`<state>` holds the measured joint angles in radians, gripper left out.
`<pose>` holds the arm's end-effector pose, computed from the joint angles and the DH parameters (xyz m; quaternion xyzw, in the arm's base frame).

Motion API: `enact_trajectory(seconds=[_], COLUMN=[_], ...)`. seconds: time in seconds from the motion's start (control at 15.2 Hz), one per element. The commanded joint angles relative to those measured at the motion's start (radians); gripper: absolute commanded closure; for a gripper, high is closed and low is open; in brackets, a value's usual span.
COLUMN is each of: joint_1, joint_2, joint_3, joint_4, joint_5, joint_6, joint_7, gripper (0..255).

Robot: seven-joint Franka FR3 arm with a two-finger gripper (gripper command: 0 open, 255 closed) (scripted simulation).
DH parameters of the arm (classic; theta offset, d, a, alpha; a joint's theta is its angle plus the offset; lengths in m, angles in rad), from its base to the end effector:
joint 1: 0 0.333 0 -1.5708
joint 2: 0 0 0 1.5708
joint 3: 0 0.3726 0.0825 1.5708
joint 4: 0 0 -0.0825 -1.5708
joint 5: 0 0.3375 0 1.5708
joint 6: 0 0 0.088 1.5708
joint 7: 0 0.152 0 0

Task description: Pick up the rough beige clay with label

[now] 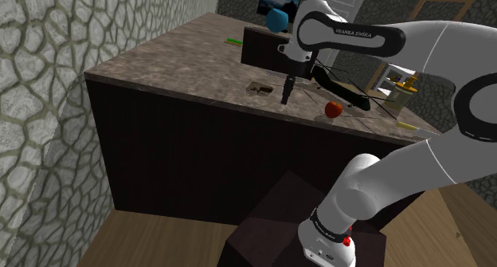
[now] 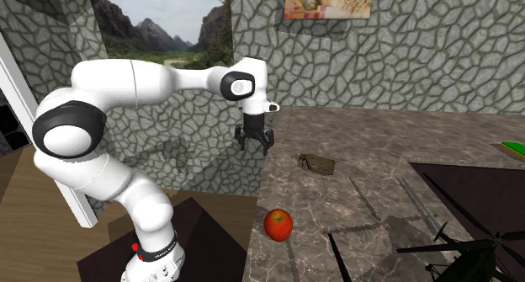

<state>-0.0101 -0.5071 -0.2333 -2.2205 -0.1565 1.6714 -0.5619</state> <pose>0.3037 -0.1167 0.5709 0.9824 0.1838 -0.0323 0.0099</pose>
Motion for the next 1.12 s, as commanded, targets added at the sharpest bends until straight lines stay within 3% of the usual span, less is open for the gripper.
enact_trajectory(seconds=[0.0, 0.46, 0.92, 1.06], joint_1=[0.006, 0.024, 0.005, 0.001], joint_2=[0.066, 0.307, 0.587, 0.598], joint_3=[-0.04, -0.146, -0.204, -0.202], joint_4=[0.053, 0.254, 0.53, 0.529], joint_5=[-0.016, -0.006, 0.086, 0.09], joint_6=[0.023, 0.096, 0.122, 0.135], joint_7=[-0.092, -0.387, -0.681, -0.691], gripper=[0, 0, 0, 0])
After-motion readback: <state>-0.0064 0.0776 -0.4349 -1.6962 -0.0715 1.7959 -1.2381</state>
